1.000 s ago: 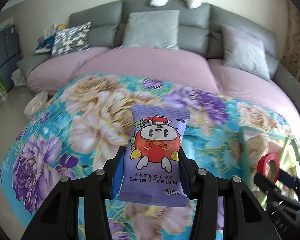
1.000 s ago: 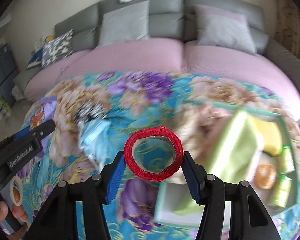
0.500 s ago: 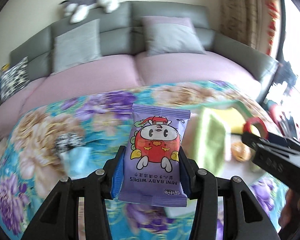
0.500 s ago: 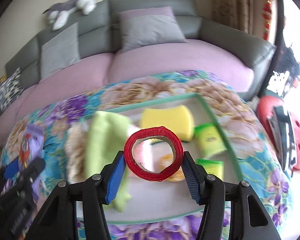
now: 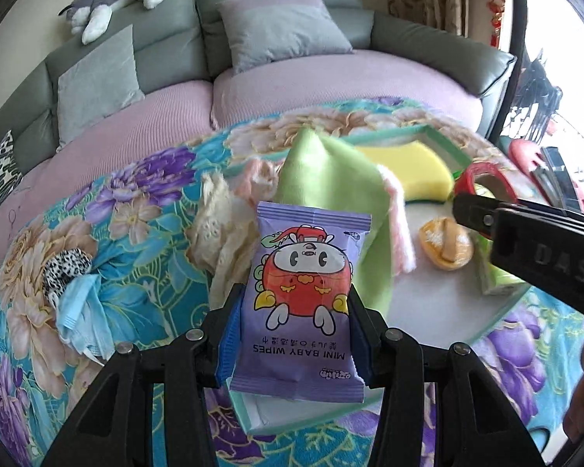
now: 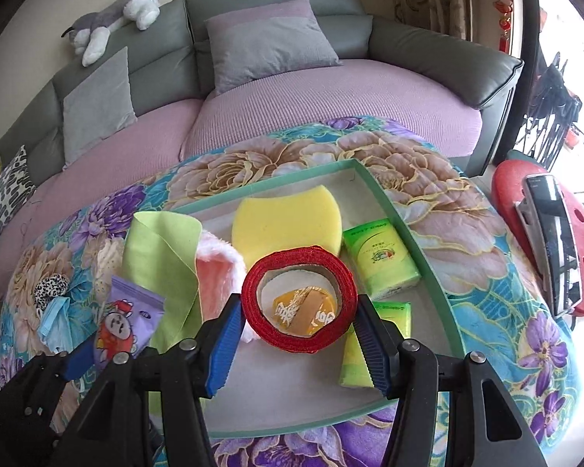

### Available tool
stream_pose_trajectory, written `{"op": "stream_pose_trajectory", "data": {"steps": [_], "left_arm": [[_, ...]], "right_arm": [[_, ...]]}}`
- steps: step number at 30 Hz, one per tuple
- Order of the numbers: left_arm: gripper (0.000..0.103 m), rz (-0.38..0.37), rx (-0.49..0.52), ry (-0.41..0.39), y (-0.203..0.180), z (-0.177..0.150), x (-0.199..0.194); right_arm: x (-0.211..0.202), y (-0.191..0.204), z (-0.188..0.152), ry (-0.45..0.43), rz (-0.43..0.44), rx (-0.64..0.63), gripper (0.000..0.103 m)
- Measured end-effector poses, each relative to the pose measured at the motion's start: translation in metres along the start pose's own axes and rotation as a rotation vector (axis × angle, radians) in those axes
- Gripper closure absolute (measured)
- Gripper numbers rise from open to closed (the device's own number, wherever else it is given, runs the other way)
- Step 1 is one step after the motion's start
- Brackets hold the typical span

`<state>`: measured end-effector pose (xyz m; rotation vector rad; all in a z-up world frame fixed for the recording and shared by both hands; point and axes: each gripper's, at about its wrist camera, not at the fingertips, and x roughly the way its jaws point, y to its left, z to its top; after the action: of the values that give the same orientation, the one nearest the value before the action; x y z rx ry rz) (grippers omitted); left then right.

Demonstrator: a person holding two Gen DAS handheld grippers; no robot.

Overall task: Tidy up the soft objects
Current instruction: 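Release the wipes pack in the tray with the left tool while the right tool drops the tape there, then move both open tools back to the bed toward the scrunchie and blue mask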

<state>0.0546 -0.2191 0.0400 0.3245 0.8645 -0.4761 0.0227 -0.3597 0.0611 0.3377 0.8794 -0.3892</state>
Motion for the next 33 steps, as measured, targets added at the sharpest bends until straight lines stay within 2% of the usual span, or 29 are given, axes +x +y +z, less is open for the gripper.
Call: {"op": "stream_pose_trajectory", "data": {"steps": [7, 25, 30, 31, 32, 33], "left_arm": [[0.053, 0.024, -0.020, 0.060, 0.006, -0.004, 0.032], [0.052, 0.030, -0.061, 0.055, 0.012, 0.008, 0.053], [0.045, 0.027, -0.043, 0.065, 0.010, 0.007, 0.048], [0.045, 0.024, -0.038, 0.064, 0.011, 0.008, 0.047], [0.041, 0.025, -0.035, 0.062, 0.009, 0.007, 0.044], [0.032, 0.025, -0.030, 0.059, 0.008, 0.007, 0.040]], "right_arm": [[0.019, 0.004, -0.005, 0.038, 0.022, 0.000, 0.043], [0.037, 0.007, -0.007, 0.075, 0.031, 0.012, 0.043], [0.033, 0.005, -0.006, 0.074, 0.013, 0.015, 0.043], [0.031, 0.004, -0.006, 0.071, 0.009, 0.015, 0.040], [0.028, 0.003, -0.005, 0.060, 0.004, 0.018, 0.034], [0.025, 0.001, -0.004, 0.046, -0.004, 0.023, 0.030]]}}
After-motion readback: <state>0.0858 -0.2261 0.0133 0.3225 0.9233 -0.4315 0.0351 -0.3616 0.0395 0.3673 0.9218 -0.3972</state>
